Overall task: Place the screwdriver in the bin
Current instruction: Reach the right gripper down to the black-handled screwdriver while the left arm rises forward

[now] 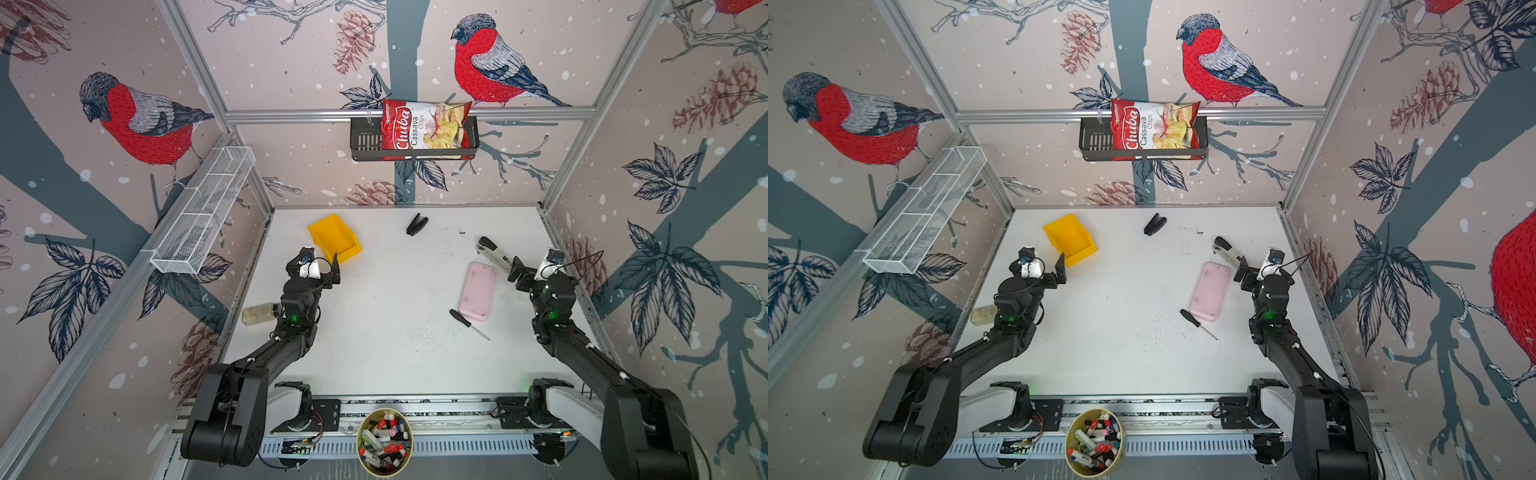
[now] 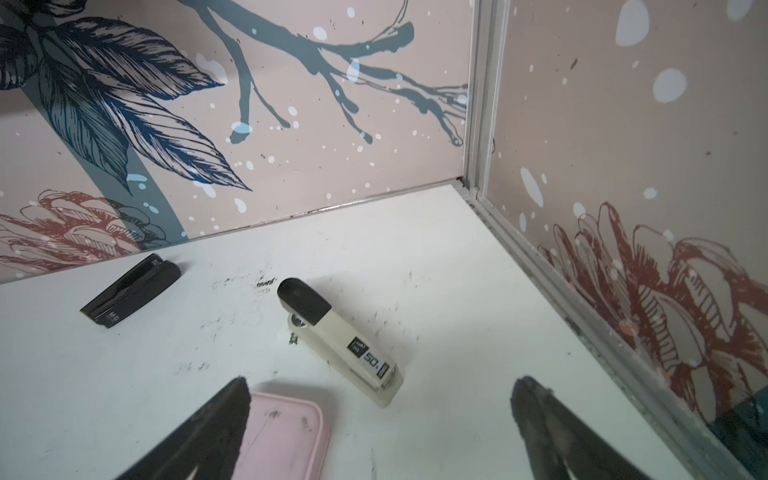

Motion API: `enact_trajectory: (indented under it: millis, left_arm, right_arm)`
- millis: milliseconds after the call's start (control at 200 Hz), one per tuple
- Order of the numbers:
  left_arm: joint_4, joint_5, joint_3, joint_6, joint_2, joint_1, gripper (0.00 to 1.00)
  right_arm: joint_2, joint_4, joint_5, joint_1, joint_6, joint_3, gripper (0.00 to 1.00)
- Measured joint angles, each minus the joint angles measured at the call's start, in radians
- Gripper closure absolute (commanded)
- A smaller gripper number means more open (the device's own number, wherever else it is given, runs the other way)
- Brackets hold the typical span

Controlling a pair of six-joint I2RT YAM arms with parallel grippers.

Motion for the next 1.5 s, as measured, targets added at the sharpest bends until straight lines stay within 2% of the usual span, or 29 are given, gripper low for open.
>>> enact_trajectory:
  millis: [235,350,550,740,1051,1176,1341,1501]
  left_arm:
    - [-0.152,0.025,0.069,0.029,-0.031,-0.154,0.02]
    - [-0.201,0.025,0.109,0.051,-0.042,-0.231,0.01]
    - [-0.254,0.020,0.161,0.074,-0.047,-0.339,0.02]
    - [-0.276,-0.012,0.171,0.073,-0.046,-0.399,0.02]
    - [-0.336,-0.028,0.175,0.079,-0.063,-0.460,0.02]
    - [-0.373,-0.028,0.175,0.088,-0.082,-0.466,0.02]
    - [-0.393,-0.031,0.163,0.099,-0.103,-0.467,0.02]
    - [-0.408,-0.047,0.156,0.099,-0.103,-0.467,0.02]
  right_arm:
    - [-0.013,-0.270,-0.113,0.040,0.061,0.131,0.01]
    - [0.023,-0.357,-0.171,0.058,0.150,0.186,0.00]
    - [0.087,-0.398,-0.303,0.078,0.317,0.167,0.00]
    - [0.127,-0.396,-0.339,0.077,0.439,0.129,0.00]
    - [0.014,-0.436,-0.321,0.262,0.360,0.130,0.00]
    - [0.006,-0.510,-0.301,0.385,0.336,0.146,0.00]
    - [0.053,-0.602,-0.197,0.558,0.348,0.177,0.01]
    - [0.127,-0.664,-0.072,0.642,0.396,0.228,0.01]
